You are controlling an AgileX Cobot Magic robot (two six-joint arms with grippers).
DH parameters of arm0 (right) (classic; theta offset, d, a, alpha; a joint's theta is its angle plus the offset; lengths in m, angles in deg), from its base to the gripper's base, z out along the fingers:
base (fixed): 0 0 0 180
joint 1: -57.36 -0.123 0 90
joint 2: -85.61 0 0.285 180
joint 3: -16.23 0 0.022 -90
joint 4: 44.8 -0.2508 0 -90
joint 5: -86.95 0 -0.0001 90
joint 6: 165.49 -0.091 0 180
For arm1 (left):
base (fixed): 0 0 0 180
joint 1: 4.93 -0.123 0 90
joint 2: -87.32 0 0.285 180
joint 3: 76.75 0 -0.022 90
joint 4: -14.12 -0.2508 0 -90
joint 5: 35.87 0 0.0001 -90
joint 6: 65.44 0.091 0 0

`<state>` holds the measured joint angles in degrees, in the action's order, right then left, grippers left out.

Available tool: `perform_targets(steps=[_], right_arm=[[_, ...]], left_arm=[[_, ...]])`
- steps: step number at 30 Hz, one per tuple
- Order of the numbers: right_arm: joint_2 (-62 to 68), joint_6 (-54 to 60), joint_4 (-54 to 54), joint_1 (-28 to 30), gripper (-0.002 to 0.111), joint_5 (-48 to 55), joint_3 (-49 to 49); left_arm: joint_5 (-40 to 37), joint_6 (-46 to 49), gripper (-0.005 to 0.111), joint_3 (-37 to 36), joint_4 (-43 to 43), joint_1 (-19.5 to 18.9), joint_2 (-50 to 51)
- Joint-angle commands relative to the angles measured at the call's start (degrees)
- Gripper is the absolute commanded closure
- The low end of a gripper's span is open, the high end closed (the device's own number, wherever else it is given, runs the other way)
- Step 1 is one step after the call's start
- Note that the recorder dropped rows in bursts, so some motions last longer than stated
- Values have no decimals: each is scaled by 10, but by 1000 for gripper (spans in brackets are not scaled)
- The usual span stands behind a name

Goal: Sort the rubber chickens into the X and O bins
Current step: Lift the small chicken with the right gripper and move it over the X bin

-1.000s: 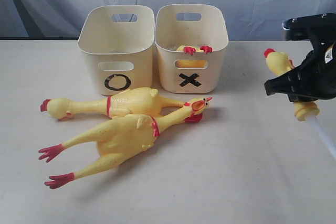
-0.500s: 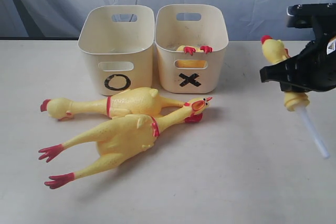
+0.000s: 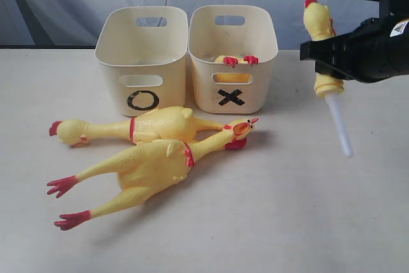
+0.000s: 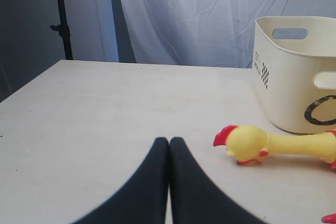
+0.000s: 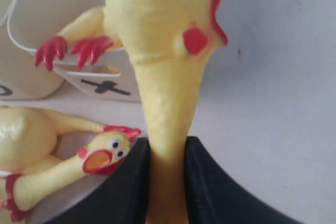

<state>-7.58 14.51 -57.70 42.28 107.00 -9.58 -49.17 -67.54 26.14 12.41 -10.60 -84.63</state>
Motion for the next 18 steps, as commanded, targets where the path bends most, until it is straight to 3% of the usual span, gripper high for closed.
perform_targets(steps=[1, 18], right_arm=[[-5, 5, -9, 3, 109, -60, -2], [20, 5, -32, 1, 109, -29, 71]], left_arm=[[4, -2, 107, -1, 0, 0, -3], [4, -2, 107, -1, 0, 0, -3]])
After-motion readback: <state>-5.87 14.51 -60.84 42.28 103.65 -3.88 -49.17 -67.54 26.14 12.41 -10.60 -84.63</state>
